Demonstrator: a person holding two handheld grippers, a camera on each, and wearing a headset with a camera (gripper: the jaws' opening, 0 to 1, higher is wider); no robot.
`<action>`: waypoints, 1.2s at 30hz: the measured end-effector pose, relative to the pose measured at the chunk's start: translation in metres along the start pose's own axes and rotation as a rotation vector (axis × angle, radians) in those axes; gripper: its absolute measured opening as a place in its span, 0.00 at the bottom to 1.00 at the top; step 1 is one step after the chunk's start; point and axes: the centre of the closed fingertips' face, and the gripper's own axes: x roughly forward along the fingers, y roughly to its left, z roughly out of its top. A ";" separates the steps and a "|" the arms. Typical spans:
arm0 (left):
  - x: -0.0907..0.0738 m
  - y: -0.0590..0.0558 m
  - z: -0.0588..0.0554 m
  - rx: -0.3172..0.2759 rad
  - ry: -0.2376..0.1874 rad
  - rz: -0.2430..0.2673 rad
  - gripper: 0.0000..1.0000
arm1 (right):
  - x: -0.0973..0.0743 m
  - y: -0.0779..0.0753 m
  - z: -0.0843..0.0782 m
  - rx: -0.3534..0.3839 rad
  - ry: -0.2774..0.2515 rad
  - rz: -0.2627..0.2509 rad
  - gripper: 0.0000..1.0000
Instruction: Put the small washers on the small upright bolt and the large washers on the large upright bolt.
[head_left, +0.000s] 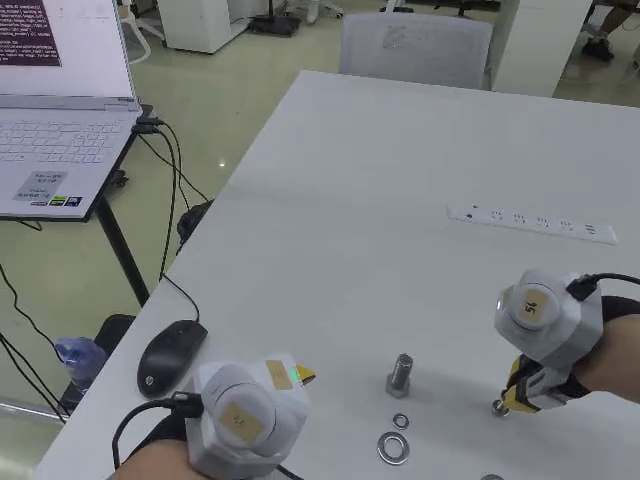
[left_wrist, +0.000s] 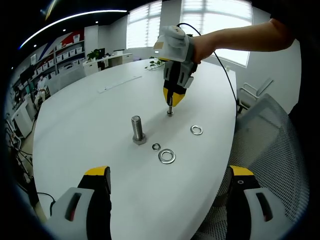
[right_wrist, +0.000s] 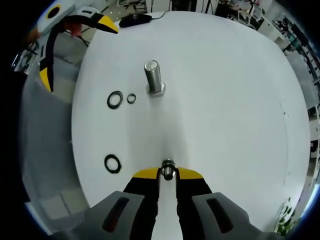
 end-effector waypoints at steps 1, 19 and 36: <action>0.000 0.000 0.000 0.000 0.001 0.000 0.97 | 0.001 0.000 0.000 -0.001 0.001 0.000 0.13; 0.000 0.001 -0.006 -0.011 0.012 -0.004 0.95 | 0.019 0.001 -0.003 -0.009 0.014 0.017 0.13; 0.001 0.001 -0.008 -0.014 0.016 -0.011 0.93 | 0.025 0.002 -0.005 -0.030 0.020 0.015 0.13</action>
